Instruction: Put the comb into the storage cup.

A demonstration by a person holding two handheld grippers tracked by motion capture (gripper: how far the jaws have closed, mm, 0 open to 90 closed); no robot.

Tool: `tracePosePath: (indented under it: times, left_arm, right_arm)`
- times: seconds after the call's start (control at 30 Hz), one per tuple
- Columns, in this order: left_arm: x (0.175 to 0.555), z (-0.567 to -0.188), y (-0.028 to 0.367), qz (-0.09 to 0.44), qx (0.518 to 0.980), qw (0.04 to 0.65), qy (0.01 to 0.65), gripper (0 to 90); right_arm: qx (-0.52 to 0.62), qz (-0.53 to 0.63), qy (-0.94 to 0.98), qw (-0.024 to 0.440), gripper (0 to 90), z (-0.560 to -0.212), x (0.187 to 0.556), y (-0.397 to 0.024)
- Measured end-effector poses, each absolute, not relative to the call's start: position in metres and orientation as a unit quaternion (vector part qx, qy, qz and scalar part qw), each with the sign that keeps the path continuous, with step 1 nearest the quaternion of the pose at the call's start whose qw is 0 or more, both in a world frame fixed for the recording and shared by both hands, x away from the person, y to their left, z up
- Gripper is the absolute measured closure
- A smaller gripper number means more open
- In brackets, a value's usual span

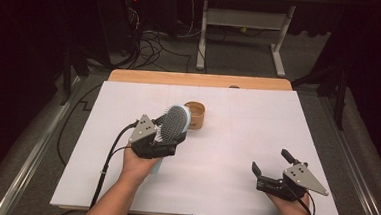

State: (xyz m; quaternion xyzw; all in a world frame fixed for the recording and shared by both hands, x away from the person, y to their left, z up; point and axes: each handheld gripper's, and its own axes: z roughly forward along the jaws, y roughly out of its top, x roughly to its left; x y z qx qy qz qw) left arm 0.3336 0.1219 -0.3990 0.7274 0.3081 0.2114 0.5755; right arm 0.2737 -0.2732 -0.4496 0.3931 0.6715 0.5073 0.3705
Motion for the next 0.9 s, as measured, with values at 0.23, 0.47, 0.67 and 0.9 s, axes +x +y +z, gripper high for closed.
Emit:
tracePosePath:
  times: [0.23, 0.47, 0.67, 0.9]
  left_arm:
    - [0.330, -0.400, 0.119, 0.215, 0.726, 0.581, 0.300, 20.8]
    - [0.330, -0.406, 0.119, 0.213, 0.729, 0.577, 0.299, 20.8]
    - [0.328, -0.407, 0.117, 0.212, 0.731, 0.579, 0.294, 20.8]
    - [0.326, -0.407, 0.116, 0.214, 0.731, 0.579, 0.290, 20.8]
  right_arm:
    - [0.391, 0.504, 0.676, 0.368, 0.3, -0.451, 0.275, -0.270]
    - [0.387, 0.505, 0.682, 0.361, 0.3, -0.450, 0.279, -0.261]
    - [0.389, 0.518, 0.679, 0.345, 0.3, -0.444, 0.286, -0.254]
    - [0.381, 0.522, 0.682, 0.342, 0.4, -0.434, 0.295, -0.243]
